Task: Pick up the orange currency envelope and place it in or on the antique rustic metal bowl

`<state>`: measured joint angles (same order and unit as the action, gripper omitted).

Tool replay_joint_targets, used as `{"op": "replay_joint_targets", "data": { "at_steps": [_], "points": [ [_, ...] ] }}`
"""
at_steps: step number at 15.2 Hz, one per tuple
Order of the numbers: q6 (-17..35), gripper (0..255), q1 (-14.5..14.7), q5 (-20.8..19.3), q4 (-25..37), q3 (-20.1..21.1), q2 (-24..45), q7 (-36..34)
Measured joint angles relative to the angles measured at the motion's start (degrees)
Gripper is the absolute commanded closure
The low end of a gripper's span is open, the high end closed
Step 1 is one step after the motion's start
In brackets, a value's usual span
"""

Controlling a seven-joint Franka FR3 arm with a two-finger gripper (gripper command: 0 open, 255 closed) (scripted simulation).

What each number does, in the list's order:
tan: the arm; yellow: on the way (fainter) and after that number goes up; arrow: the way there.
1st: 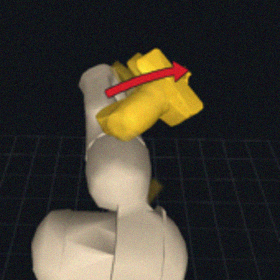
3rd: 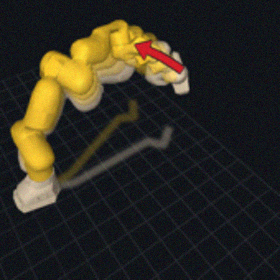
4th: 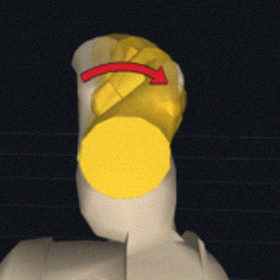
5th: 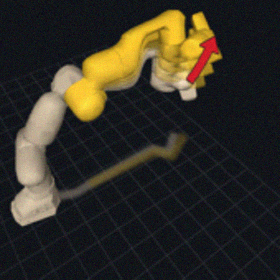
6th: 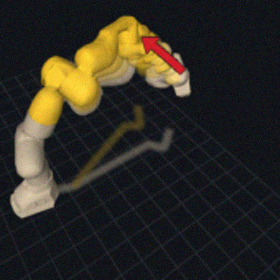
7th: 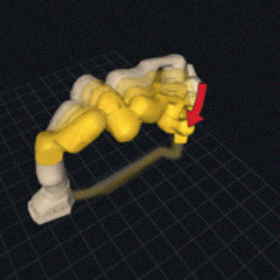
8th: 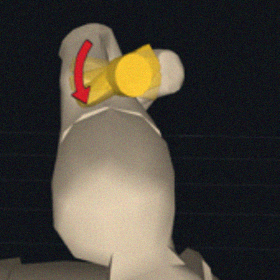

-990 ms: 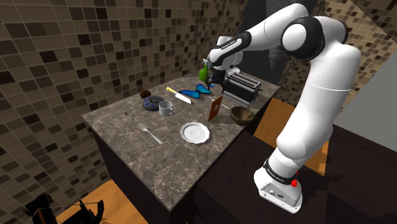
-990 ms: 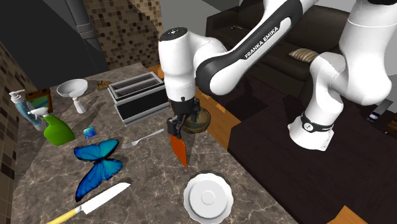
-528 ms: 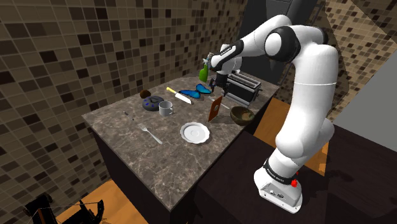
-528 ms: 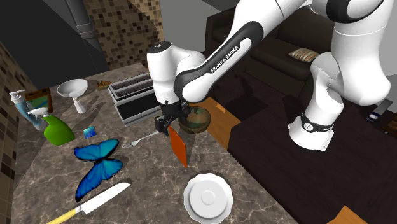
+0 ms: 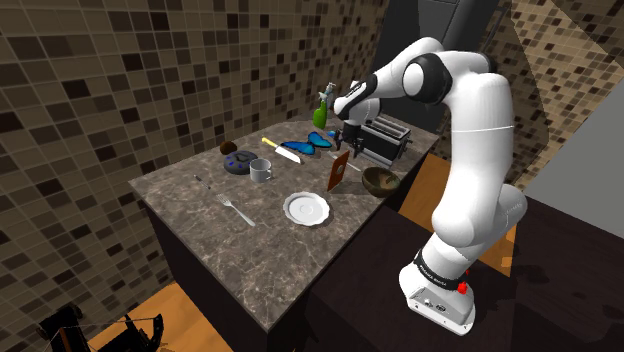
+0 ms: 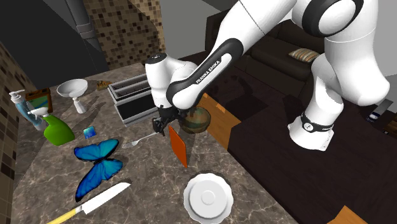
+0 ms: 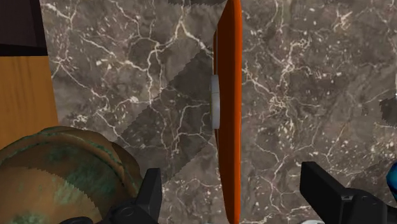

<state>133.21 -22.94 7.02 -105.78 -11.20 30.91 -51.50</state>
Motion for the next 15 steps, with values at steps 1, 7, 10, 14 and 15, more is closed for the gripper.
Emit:
{"op": "replay_joint_targets", "data": {
  "at_steps": [1, 7, 10, 14, 15],
  "points": [
    [0.63, 0, -0.06, 0.14, -0.13, 0.08, 0.5, 0.06],
    [2.59, 0, -0.28, 0.59, -0.25, 0.4, 2.35, 0.3],
    [2.66, 0, -0.28, 0.6, -0.27, 0.41, 2.38, 0.3],
    [2.66, 255, -0.28, 0.6, -0.27, 0.41, 2.37, 0.3],
    [2.66, 255, -0.28, 0.6, -0.27, 0.41, 2.37, 0.3]
  ]
}}
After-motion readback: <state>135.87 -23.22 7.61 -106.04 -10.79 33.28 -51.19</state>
